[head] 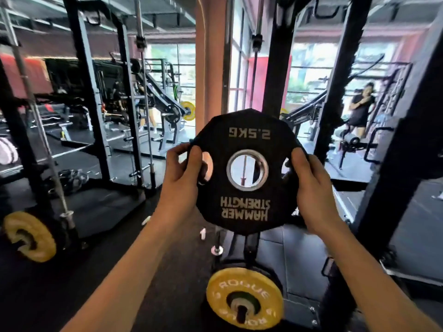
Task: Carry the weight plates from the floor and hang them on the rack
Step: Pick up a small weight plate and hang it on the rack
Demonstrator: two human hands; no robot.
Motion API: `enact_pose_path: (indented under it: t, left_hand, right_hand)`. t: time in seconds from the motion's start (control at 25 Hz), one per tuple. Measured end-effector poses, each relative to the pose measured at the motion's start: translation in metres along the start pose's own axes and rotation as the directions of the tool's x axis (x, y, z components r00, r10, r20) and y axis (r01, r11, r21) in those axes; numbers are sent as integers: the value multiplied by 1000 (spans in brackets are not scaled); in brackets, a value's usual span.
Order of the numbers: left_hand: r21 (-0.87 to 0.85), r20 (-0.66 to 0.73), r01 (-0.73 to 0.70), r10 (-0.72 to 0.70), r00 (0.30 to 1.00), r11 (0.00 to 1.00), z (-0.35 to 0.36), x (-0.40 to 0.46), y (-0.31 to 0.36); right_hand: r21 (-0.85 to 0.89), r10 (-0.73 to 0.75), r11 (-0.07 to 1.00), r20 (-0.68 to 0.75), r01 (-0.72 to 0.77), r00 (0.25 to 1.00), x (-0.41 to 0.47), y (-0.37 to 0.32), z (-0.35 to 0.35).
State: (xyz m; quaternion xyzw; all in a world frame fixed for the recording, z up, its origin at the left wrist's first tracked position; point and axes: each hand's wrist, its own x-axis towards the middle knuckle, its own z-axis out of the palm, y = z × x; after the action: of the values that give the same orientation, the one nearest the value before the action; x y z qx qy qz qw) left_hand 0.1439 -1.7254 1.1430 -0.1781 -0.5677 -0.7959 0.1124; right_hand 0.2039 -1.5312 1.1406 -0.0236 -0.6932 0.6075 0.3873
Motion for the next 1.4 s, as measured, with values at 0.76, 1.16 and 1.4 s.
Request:
enact_pose_path:
  t: [0.76,1.16,1.4]
  left_hand:
    - [-188,247,-400,437,865,897,192,299,78]
    - [-159,198,-500,523,829,852,233,402,95]
    - [-58,248,-575,570,783,816,250,441,64]
  right_hand:
    - [-291,-447,873,-149,393,882,313,-106,-17]
    - [-369,-562,789,-108,491,820,425,-125,2]
    - [-419,-532,788,-93,451,842,471,-97,1]
